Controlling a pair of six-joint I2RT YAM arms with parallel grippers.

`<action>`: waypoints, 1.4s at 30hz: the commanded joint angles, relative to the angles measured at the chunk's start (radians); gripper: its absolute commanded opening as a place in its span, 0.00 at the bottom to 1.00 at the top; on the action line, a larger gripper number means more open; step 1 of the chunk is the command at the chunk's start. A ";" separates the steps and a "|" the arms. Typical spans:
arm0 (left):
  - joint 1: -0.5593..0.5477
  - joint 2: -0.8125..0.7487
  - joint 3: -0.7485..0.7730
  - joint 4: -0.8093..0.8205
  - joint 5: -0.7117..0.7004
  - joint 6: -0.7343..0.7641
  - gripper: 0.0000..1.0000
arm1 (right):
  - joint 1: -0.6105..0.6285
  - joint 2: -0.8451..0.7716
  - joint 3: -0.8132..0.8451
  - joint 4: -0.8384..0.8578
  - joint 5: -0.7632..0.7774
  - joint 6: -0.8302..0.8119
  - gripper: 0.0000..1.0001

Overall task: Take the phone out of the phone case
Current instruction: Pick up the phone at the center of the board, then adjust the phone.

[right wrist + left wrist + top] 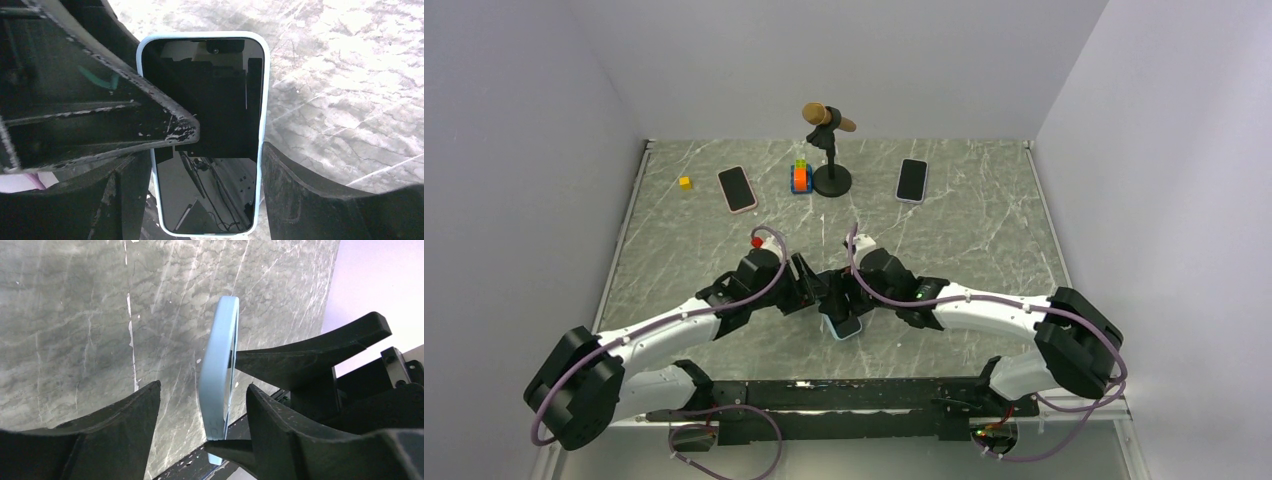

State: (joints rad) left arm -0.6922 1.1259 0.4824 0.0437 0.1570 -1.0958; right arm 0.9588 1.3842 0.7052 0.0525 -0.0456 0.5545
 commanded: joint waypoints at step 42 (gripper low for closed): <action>0.184 -0.030 0.091 0.335 0.650 0.373 0.20 | -0.219 -0.068 -0.047 0.407 -0.750 0.126 0.00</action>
State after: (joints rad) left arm -0.4911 1.0966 0.5316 0.3405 0.8715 -0.6880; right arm 0.7280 1.3235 0.6529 0.2562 -0.8135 0.5785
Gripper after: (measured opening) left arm 0.168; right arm 0.122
